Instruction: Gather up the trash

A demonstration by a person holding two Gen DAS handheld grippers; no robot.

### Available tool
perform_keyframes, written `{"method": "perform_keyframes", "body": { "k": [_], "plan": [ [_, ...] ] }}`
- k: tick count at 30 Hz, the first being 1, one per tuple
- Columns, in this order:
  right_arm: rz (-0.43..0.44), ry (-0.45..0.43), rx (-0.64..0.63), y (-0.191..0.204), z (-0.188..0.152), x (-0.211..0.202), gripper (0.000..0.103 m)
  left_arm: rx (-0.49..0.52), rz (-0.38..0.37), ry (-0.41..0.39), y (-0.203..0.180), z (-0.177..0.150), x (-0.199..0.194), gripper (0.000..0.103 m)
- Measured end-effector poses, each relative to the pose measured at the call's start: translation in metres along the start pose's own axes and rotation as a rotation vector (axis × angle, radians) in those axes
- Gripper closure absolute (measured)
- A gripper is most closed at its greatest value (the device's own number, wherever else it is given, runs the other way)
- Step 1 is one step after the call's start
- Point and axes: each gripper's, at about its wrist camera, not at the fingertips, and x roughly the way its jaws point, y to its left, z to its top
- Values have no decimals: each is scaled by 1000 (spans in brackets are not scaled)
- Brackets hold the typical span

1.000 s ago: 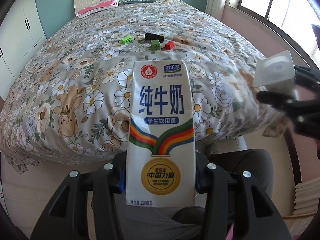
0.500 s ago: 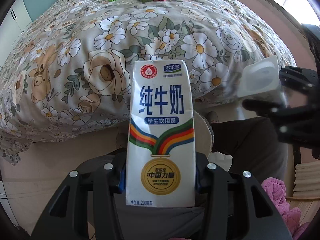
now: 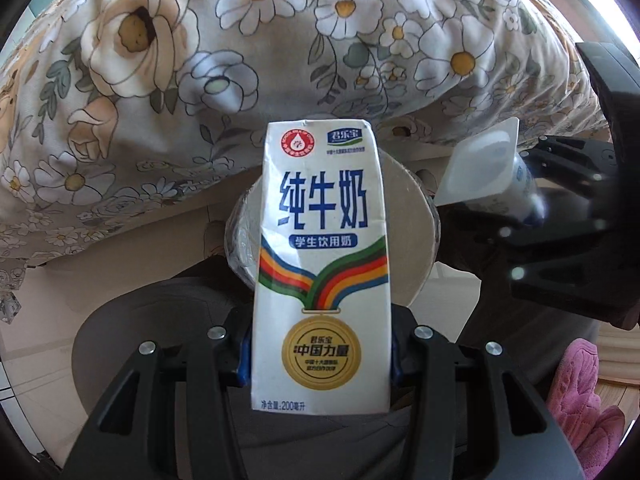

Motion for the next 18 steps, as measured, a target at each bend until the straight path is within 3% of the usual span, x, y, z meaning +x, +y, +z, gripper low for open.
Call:
{"method": "perform_keyframes", "body": {
  "k": [18],
  "plan": [
    [17, 140, 131, -5, 5, 120, 53, -74, -83, 146, 21, 23, 112, 53]
  ]
}}
